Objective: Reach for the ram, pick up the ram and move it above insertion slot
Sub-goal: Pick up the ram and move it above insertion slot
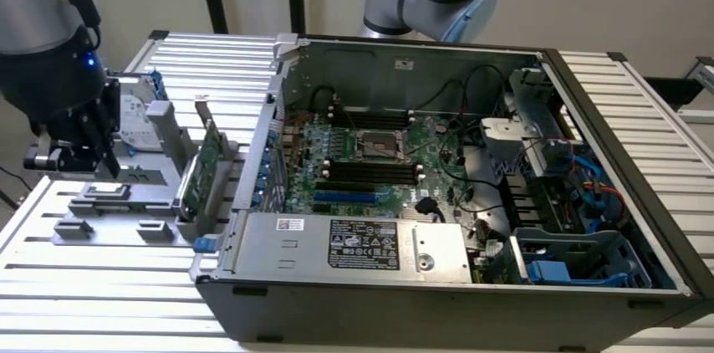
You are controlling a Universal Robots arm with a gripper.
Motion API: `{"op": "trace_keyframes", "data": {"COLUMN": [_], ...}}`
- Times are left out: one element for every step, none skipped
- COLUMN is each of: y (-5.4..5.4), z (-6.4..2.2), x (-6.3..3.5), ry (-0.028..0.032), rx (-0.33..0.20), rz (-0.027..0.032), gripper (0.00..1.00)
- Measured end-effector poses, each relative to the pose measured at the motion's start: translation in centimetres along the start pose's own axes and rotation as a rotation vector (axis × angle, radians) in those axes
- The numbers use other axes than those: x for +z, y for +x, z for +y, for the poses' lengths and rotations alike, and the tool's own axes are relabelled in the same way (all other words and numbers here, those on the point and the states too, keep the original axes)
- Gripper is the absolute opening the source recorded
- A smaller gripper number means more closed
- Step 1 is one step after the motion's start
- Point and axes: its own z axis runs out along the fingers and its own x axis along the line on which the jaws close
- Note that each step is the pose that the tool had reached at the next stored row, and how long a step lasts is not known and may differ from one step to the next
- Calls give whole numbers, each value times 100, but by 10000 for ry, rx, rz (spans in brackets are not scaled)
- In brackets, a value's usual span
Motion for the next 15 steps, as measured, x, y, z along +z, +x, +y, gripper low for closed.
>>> {"op": "trace_keyframes", "data": {"y": [-1, -1, -2, -3, -4, -5, -6, -7, -8, -9, -11, -12, -14, -15, -17], "z": [-40, -79, -119, -157, -197, -235, -273, -314, -353, -391, -430, -470, -509, -549, -589], "x": [-49, -100, -150, -197, -247, -295, -345, -396, -445, -494, -543, -594, -643, -691, -740], "ry": [1, -2, -2, -1, -1, -1, 0, -1, 0, 1, -1, -1, 0, 0, 0], "rx": [-1, -1, -1, -2, -1, 0, 0, -1, -1, -2, -1, 0, 0, -1, -2], "rz": [-1, 2, 2, 1, 2, 1, 0, 1, 0, 0, 1, 1, 0, 0, 0], "gripper": [13, 13, 13, 13, 13, 13, 13, 13, 13, 13, 13, 13, 13, 13, 13]}}
